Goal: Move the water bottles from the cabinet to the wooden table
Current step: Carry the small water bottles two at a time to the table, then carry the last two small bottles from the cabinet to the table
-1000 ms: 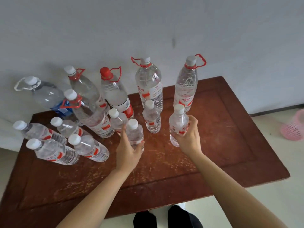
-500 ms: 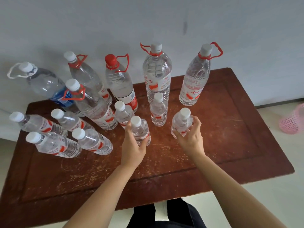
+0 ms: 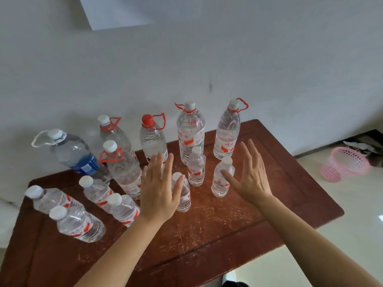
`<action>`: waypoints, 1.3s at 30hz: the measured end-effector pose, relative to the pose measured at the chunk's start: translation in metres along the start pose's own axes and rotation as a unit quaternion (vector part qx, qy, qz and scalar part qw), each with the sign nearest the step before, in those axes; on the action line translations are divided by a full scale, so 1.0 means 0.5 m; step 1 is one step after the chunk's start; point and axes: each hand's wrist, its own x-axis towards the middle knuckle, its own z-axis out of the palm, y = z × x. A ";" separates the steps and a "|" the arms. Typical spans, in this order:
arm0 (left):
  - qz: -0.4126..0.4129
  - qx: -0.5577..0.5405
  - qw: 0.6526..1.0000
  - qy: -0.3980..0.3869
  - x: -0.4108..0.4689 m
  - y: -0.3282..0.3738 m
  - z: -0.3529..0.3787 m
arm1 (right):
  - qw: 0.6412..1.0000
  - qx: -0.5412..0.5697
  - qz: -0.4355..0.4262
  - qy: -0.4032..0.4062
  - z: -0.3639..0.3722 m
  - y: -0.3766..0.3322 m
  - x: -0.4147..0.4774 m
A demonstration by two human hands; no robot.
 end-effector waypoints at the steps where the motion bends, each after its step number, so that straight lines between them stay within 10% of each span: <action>1: 0.015 0.014 1.000 0.000 0.019 0.002 -0.008 | 0.999 -0.029 -0.006 0.026 -0.021 -0.005 0.006; 10: 0.160 0.025 0.987 -0.014 0.119 0.176 0.008 | 0.950 -0.243 0.112 0.161 -0.241 -0.004 -0.132; 18: 0.349 -0.105 0.931 -0.009 0.044 0.617 -0.055 | 0.839 -0.429 0.240 0.235 -0.588 0.008 -0.468; 27: 0.540 -0.281 0.791 -0.058 -0.477 1.177 -0.228 | 0.660 -0.566 0.397 0.296 -0.963 -0.114 -1.195; 39: 0.733 -0.404 0.532 -0.126 -1.217 1.591 -0.470 | 0.404 -0.600 0.618 0.308 -1.129 -0.415 -1.920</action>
